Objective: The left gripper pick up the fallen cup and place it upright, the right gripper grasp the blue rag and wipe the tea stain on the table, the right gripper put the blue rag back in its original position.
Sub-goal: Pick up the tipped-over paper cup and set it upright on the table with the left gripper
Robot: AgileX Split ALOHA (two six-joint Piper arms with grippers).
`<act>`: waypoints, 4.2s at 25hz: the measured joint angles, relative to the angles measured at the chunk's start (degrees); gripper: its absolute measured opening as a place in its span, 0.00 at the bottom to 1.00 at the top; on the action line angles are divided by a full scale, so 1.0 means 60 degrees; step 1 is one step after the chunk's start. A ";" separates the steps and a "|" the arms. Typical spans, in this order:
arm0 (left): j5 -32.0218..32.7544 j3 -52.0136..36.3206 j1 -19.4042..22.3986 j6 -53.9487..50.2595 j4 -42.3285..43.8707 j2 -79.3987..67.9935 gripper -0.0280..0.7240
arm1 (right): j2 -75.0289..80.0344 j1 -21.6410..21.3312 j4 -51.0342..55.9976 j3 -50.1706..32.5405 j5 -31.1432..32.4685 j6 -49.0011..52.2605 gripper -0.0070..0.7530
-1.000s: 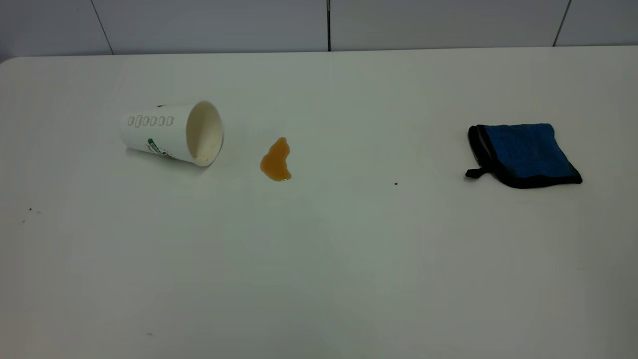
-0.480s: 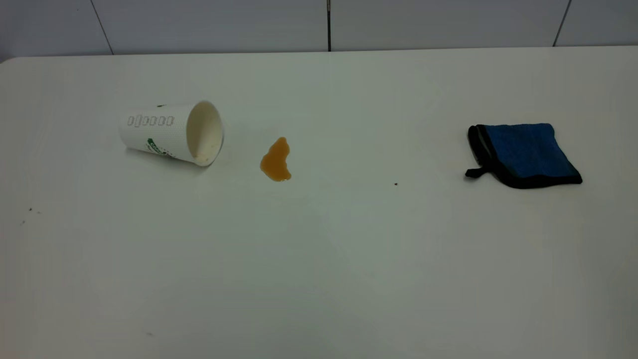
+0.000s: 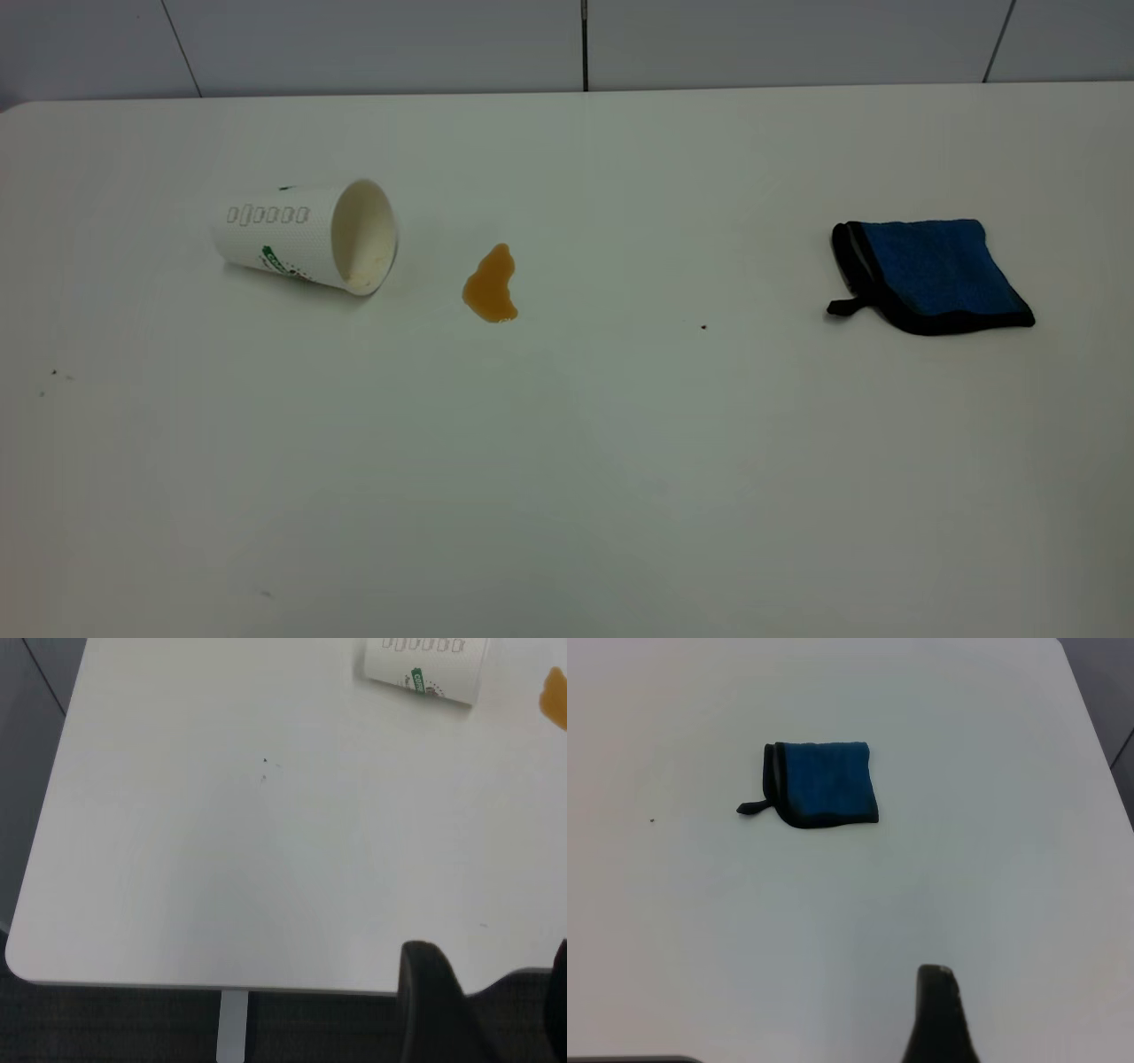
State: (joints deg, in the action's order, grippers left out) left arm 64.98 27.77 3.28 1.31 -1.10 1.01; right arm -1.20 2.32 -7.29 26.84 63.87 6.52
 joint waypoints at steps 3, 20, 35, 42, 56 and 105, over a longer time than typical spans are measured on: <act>0.0000 0.0000 0.0000 0.0000 0.0000 0.0000 0.51 | 0.0000 0.0000 0.0000 0.0000 0.0000 0.0000 0.78; -0.3724 0.1359 0.0000 0.1849 -0.0426 -0.6851 0.76 | 0.0000 0.0000 0.0000 0.0000 0.0000 0.0000 0.78; -0.7716 0.3814 -0.2301 0.2217 -0.0442 -1.4931 0.81 | 0.0000 0.0000 0.0000 0.0000 0.0000 0.0000 0.78; -0.7865 0.6421 -0.3486 0.1204 0.0618 -1.8276 0.81 | 0.0000 0.0000 0.0000 0.0000 0.0000 0.0000 0.78; -0.5696 1.0812 -0.5525 -0.5949 0.8131 -2.2559 0.81 | 0.0000 0.0000 0.0000 0.0000 0.0000 0.0000 0.78; -0.2709 1.1363 -0.5598 -0.6753 0.8707 -2.2528 0.04 | 0.0000 0.0000 0.0000 0.0000 0.0000 0.0000 0.78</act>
State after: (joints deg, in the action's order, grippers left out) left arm 48.72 95.95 -30.30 -39.21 51.14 -134.15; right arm -1.20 2.32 -7.29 26.84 63.87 6.52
